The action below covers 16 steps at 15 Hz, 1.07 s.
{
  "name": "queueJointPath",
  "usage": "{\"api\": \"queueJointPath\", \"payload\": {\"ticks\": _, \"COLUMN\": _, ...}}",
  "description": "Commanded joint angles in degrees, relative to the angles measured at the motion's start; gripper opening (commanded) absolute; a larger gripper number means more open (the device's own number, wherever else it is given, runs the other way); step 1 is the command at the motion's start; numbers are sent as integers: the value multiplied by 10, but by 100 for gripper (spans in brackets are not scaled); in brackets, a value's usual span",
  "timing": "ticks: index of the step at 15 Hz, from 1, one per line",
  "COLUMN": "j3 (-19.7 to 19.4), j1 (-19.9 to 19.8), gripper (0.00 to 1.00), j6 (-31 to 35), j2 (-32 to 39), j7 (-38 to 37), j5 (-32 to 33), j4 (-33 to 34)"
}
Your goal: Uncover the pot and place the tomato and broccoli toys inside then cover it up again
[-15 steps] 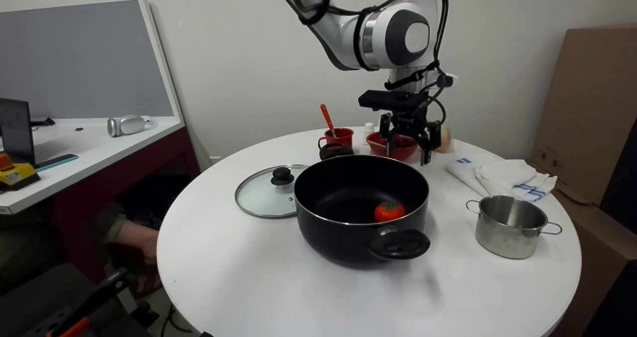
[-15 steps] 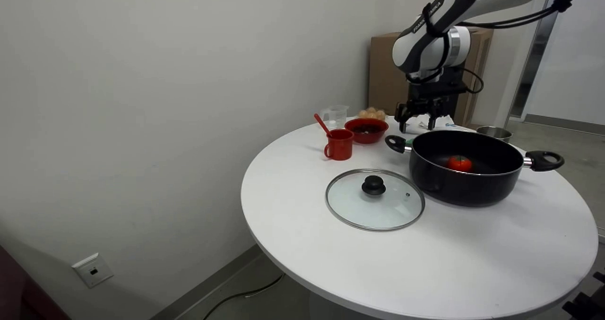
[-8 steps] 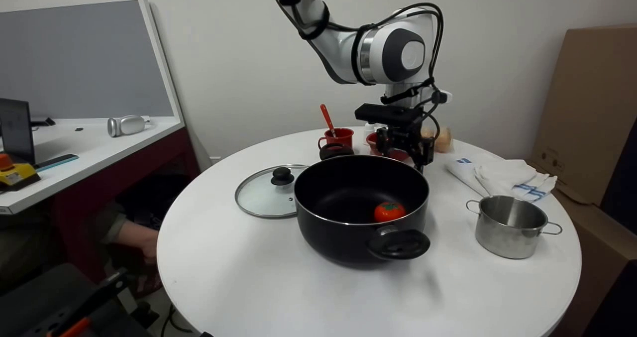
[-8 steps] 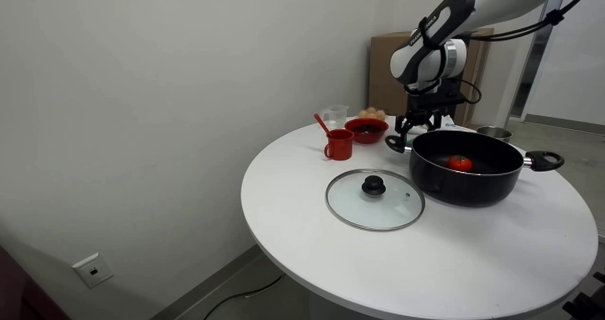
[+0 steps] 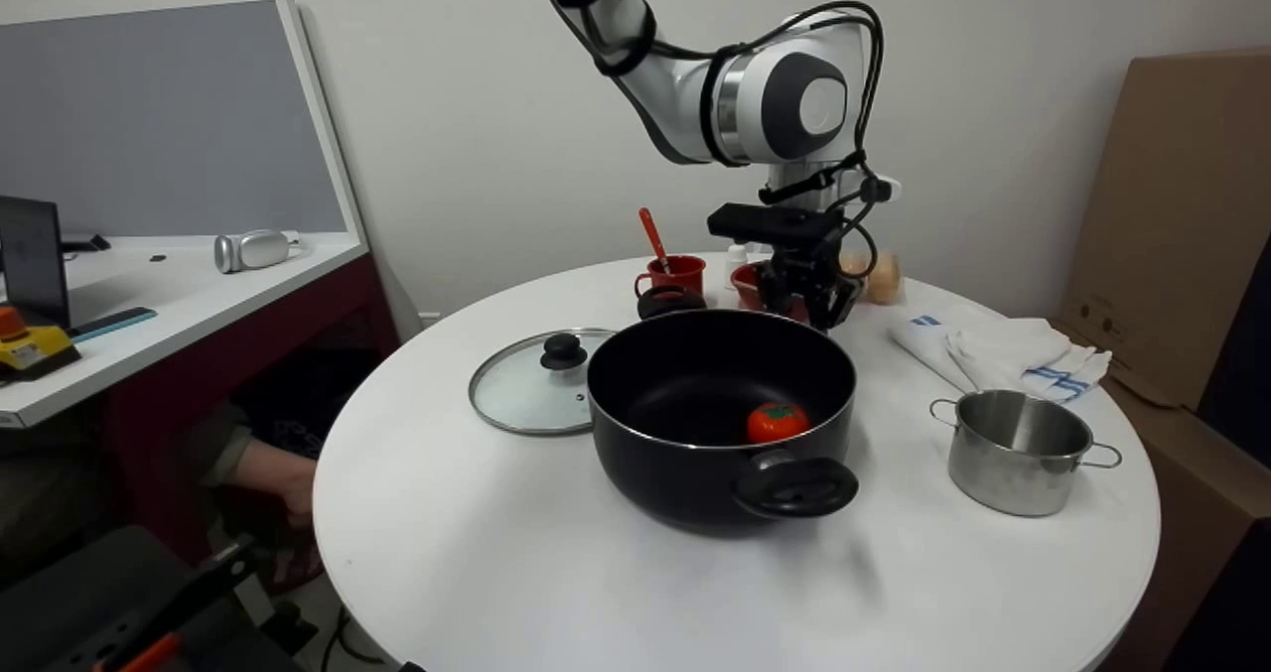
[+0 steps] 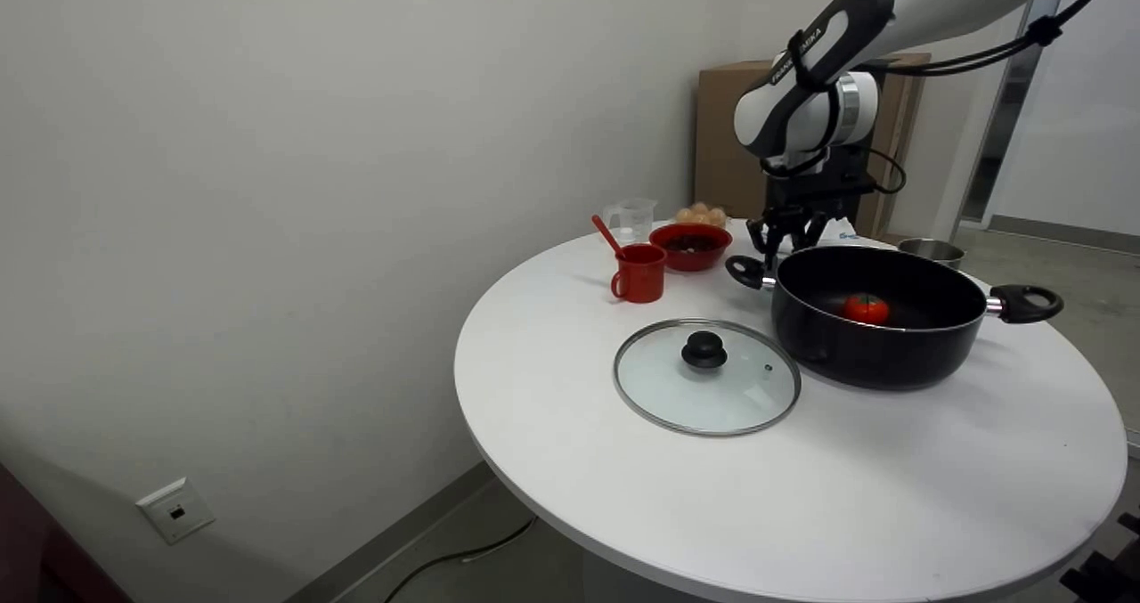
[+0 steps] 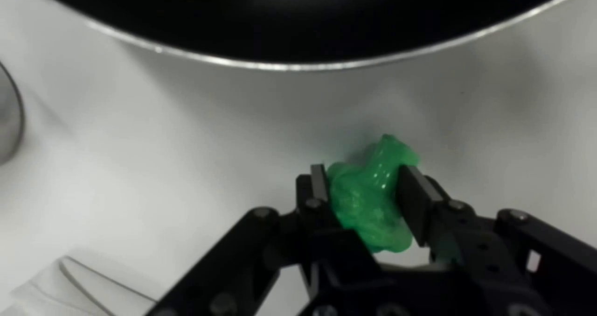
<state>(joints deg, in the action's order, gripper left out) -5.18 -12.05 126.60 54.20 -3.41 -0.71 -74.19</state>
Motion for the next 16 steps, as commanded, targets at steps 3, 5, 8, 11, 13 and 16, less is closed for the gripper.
{"api": "queueJointPath", "payload": {"ticks": 3, "j3": 4, "j1": 3, "gripper": 15, "j6": -6, "j2": -18, "j7": 13, "j5": -8, "j4": 0}}
{"api": "queueJointPath", "payload": {"ticks": 5, "j3": 9, "j1": 3, "gripper": 15, "j6": -4, "j2": -35, "j7": 18, "j5": -11, "j4": -5}}
{"api": "queueJointPath", "payload": {"ticks": 8, "j3": 18, "j1": 4, "gripper": 15, "j6": -2, "j2": -73, "j7": 27, "j5": -13, "j4": -14}}
{"api": "queueJointPath", "payload": {"ticks": 11, "j3": 23, "j1": 9, "gripper": 15, "j6": -15, "j2": -117, "j7": 35, "j5": -11, "j4": -24}}
{"api": "queueJointPath", "payload": {"ticks": 13, "j3": 23, "j1": 16, "gripper": 15, "j6": -43, "j2": -149, "j7": 46, "j5": -3, "j4": -36}}
{"api": "queueJointPath", "payload": {"ticks": 16, "j3": 20, "j1": 26, "gripper": 15, "j6": -78, "j2": -202, "j7": 65, "j5": 8, "j4": -74}}
